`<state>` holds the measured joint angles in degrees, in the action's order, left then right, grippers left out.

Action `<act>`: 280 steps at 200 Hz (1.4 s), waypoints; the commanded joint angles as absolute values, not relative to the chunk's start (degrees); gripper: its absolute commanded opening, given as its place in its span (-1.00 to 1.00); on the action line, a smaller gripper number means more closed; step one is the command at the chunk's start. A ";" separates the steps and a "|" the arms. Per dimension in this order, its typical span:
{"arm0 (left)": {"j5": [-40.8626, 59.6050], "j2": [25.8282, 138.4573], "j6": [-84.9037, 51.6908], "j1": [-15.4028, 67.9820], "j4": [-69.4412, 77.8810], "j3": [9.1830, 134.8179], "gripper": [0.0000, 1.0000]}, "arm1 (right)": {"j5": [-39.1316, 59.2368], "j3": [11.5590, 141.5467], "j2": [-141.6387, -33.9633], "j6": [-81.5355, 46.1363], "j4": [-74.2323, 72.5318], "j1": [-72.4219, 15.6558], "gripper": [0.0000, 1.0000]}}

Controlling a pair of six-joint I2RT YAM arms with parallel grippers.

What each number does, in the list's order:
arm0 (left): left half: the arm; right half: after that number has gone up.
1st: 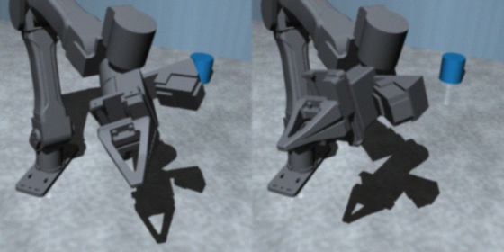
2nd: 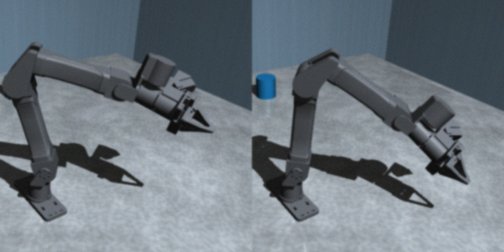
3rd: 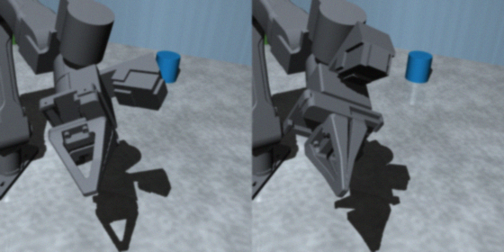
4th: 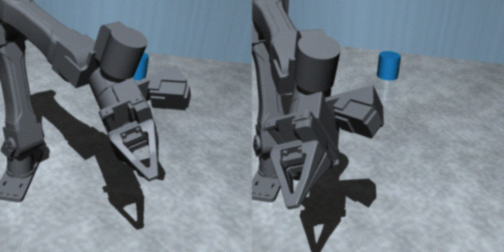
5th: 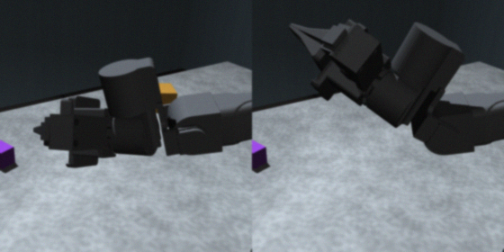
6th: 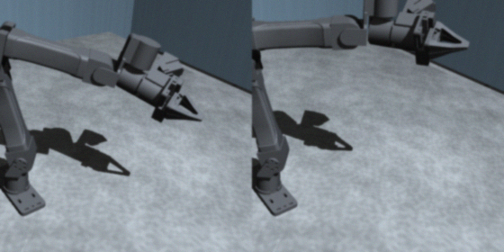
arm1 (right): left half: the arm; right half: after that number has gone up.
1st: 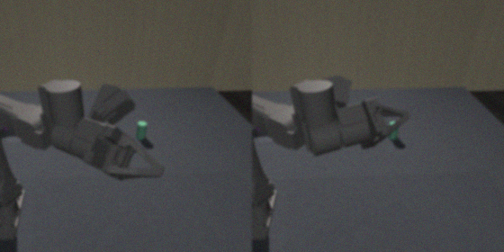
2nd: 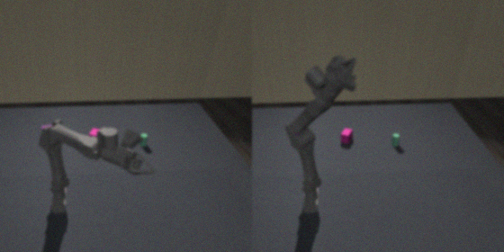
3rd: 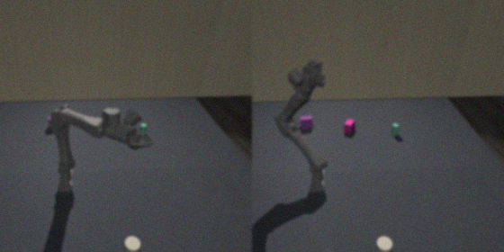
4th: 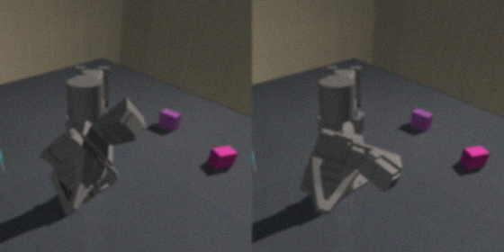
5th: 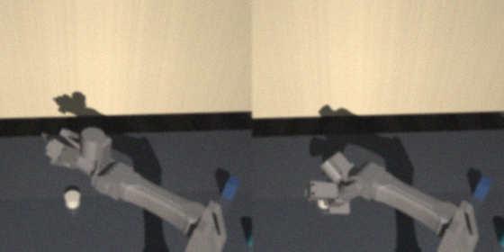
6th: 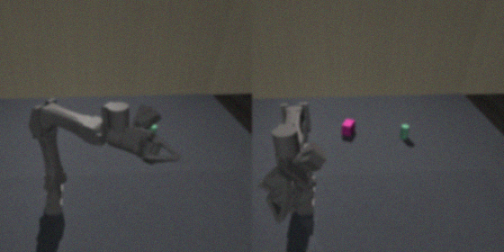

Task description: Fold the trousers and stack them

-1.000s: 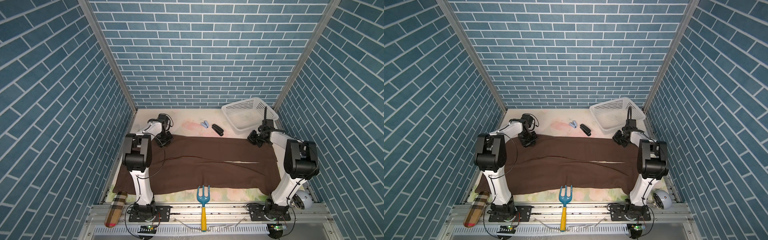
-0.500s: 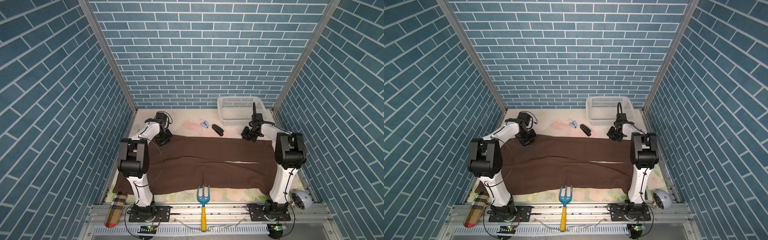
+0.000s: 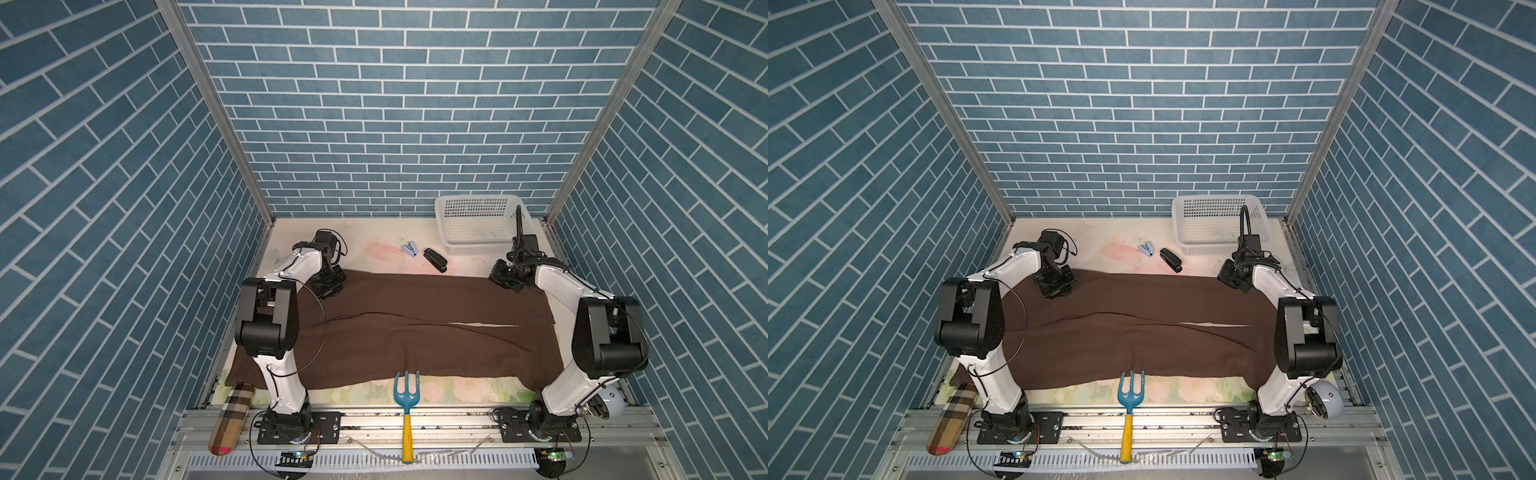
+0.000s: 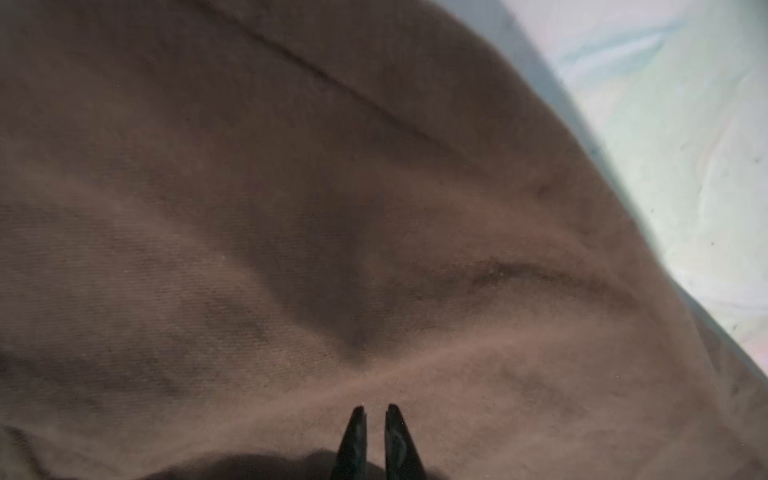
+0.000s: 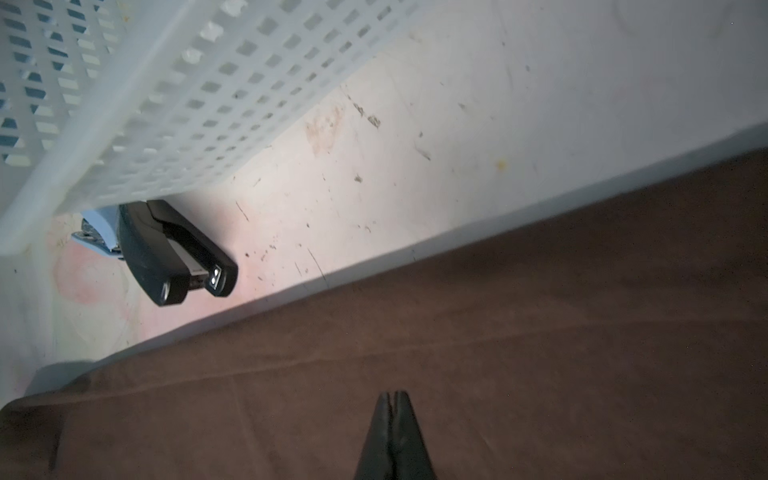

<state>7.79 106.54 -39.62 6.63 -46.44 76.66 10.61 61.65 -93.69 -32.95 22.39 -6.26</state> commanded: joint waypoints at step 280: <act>16.70 133.43 -37.26 14.06 -50.71 112.63 -0.66 | 15.44 69.68 -104.67 -32.41 13.70 8.00 -1.00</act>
